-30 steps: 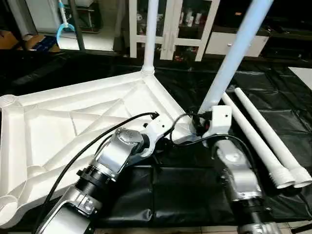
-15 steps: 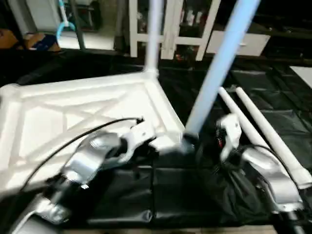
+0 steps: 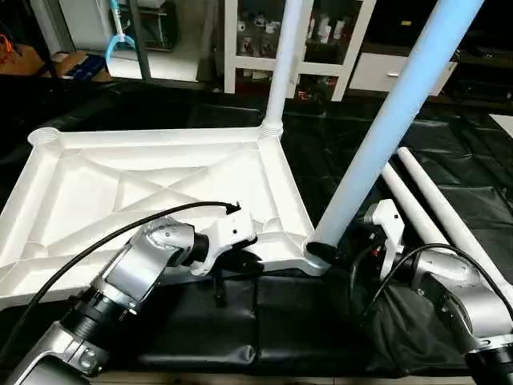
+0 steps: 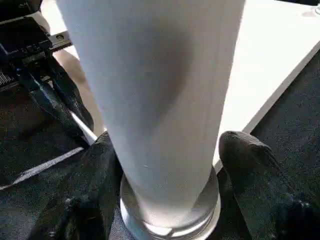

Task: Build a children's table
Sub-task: Rotate leg to tighten

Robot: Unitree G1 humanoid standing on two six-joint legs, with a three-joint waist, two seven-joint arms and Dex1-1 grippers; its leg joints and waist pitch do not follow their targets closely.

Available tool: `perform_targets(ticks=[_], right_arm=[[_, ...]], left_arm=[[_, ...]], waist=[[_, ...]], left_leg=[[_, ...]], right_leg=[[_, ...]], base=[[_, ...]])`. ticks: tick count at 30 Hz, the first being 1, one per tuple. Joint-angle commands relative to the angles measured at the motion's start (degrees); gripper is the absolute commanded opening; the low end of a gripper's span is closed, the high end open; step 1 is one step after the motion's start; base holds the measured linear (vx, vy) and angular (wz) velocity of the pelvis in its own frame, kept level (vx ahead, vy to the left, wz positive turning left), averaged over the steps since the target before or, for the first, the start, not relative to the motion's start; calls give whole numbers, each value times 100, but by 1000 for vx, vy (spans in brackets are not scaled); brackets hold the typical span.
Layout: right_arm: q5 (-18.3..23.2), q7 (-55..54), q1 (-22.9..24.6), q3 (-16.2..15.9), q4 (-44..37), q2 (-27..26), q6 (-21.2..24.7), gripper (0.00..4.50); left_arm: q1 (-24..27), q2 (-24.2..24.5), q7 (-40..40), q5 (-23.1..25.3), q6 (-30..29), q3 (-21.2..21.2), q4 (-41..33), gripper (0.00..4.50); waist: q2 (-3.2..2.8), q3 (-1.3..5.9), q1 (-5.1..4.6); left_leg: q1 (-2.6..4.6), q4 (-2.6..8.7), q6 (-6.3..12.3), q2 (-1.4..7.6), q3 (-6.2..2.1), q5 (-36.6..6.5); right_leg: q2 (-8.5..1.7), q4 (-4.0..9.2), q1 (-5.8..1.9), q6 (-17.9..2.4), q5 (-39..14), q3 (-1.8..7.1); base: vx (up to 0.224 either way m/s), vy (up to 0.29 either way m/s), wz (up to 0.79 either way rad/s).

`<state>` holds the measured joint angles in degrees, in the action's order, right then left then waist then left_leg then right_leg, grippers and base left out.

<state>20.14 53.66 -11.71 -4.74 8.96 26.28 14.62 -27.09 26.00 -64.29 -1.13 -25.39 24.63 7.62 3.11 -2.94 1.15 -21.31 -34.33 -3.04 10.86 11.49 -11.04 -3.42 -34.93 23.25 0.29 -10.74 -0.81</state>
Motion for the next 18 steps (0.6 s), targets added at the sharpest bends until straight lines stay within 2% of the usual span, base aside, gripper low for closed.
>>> perform_targets(ticks=[1,2,6,7,11,14,15,16,17,18], right_arm=[[102,-23,-85,179,74,11,-16,300],[135,-30,-73,182,67,-8,-2,271],[189,-83,-19,194,36,-122,-11,261],[220,-120,-6,224,39,-168,-13,236],[213,-329,4,333,112,-324,-80,224],[-327,-1723,-34,481,461,-780,-198,215],[-340,-1754,-35,483,468,-789,-200,214],[-638,-2687,-53,587,618,-1056,-150,212],[-720,-2871,-56,594,639,-1094,-138,212],[-973,-3444,-68,615,704,-1212,-102,209]], left_arm=[[57,-45,-179,-203,93,16,-176,0],[63,-42,-182,-209,91,20,-185,0],[72,-49,-190,-224,75,50,-210,0],[72,-59,-187,-226,68,56,-215,0],[64,-100,-156,-221,21,67,-223,0],[-83,-361,447,28,-584,31,-36,0],[-87,-367,463,35,-598,30,-30,0],[-242,-691,1231,262,-877,-147,284,0],[-265,-745,1332,277,-922,-180,327,0],[-337,-911,1649,325,-1062,-284,462,0]], waist=[[41,300,-4],[28,300,2],[26,303,-1],[25,303,-1],[30,295,-13],[14,283,-72],[10,281,-82],[9,268,-123],[3,273,-120],[24,276,-133]], left_leg=[[72,400,266,238,-104,-1081],[77,402,253,240,-108,-1111],[77,404,235,240,-108,-1106],[79,406,233,240,-108,-1090],[72,413,184,236,-113,-1182],[77,434,19,232,-122,-1318],[84,437,-23,233,-125,-1346],[88,450,-115,227,-127,-1420],[103,443,-144,219,-136,-1496],[100,442,-179,221,-132,-1509]], right_leg=[[-362,425,-201,-1217,-1268,182],[-367,428,-200,-1203,-1324,184],[-361,425,-200,-1197,-1294,183],[-357,421,-201,-1209,-1255,183],[-364,436,-195,-1174,-1428,182],[-360,455,-161,-1122,-1677,181],[-358,462,-155,-1102,-1738,180],[-345,481,-138,-1049,-1850,183],[-344,488,-126,-1024,-1928,177],[-340,489,-133,-1001,-1948,181]], base=[[0,0,0],[0,0,0],[0,0,0],[0,0,0],[0,0,0],[0,0,0],[0,0,0],[0,0,0],[0,0,0],[0,0,0]])
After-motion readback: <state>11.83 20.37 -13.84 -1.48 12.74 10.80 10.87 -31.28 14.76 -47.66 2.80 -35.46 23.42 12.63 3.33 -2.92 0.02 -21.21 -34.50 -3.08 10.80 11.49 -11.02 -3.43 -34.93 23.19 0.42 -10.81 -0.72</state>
